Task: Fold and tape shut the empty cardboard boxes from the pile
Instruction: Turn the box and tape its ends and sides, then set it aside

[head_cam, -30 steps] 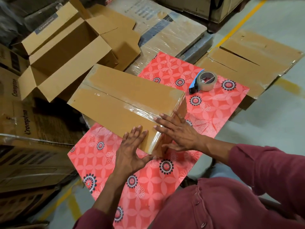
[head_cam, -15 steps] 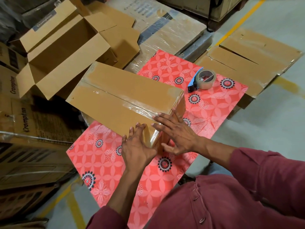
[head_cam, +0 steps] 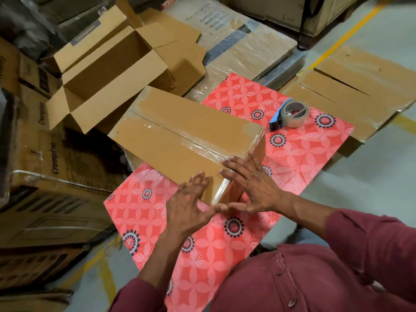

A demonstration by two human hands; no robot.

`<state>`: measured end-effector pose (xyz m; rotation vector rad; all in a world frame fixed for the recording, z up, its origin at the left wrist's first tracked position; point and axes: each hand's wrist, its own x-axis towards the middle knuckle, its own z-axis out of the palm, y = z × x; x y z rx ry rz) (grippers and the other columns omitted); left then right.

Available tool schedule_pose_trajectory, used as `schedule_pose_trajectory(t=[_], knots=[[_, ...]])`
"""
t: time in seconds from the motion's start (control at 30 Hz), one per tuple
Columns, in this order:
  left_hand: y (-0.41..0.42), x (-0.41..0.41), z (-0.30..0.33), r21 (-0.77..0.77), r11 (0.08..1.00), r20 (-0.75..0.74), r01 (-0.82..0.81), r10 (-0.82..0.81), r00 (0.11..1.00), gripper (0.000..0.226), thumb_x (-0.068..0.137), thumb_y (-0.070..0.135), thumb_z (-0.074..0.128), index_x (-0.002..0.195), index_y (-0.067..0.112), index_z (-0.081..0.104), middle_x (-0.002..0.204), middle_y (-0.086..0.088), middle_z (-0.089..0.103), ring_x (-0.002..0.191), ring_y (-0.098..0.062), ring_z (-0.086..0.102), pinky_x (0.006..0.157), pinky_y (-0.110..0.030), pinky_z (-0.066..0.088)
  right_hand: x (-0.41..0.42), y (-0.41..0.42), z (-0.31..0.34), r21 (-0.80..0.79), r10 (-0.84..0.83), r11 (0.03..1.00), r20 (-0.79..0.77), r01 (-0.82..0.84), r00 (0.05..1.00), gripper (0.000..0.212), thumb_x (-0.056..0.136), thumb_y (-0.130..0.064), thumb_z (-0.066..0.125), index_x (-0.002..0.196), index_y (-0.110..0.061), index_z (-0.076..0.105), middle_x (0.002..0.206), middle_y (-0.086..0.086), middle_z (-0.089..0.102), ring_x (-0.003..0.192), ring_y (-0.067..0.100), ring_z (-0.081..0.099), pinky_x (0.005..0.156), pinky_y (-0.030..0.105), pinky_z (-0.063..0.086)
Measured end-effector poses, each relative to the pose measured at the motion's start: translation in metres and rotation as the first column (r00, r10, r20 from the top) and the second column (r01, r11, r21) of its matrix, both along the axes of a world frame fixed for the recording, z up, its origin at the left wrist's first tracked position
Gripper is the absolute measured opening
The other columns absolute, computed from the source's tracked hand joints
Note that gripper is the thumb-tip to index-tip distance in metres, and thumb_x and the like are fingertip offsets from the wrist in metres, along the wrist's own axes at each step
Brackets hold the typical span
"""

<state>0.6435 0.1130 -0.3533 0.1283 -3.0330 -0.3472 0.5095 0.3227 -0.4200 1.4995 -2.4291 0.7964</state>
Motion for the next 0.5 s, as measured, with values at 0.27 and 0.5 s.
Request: schedule_pose_trajectory(t=[0.27, 0.5], knots=[[-0.031, 0.004, -0.033, -0.141, 0.974, -0.245, 0.177, -0.208, 0.947, 0.090, 0.079, 0.081, 0.060, 0.145, 0.019, 0.062, 0.152, -0.002, 0.056, 0.138, -0.018, 0.056, 0.110, -0.042, 0.050, 0.012, -0.018, -0.003, -0.100, -0.120, 0.988, 0.014, 0.121, 0.993, 0.106, 0.067, -0.093, 0.063, 0.141, -0.018, 0.060, 0.149, 0.008, 0.054, 0.145, 0.030, 0.043, 0.114, 0.074, 0.020], [-0.042, 0.006, -0.045, -0.172, 0.962, -0.258, 0.213, -0.253, 0.932, 0.071, 0.088, 0.051, 0.076, 0.149, 0.021, 0.056, 0.158, 0.003, 0.047, 0.146, -0.012, 0.044, 0.115, -0.037, 0.042, 0.007, -0.016, -0.013, -0.032, -0.081, 0.996, -0.056, 0.080, 0.995, 0.101, 0.065, -0.077, 0.080, 0.147, -0.028, 0.049, 0.156, 0.009, 0.046, 0.147, 0.033, 0.039, 0.115, 0.074, 0.019]])
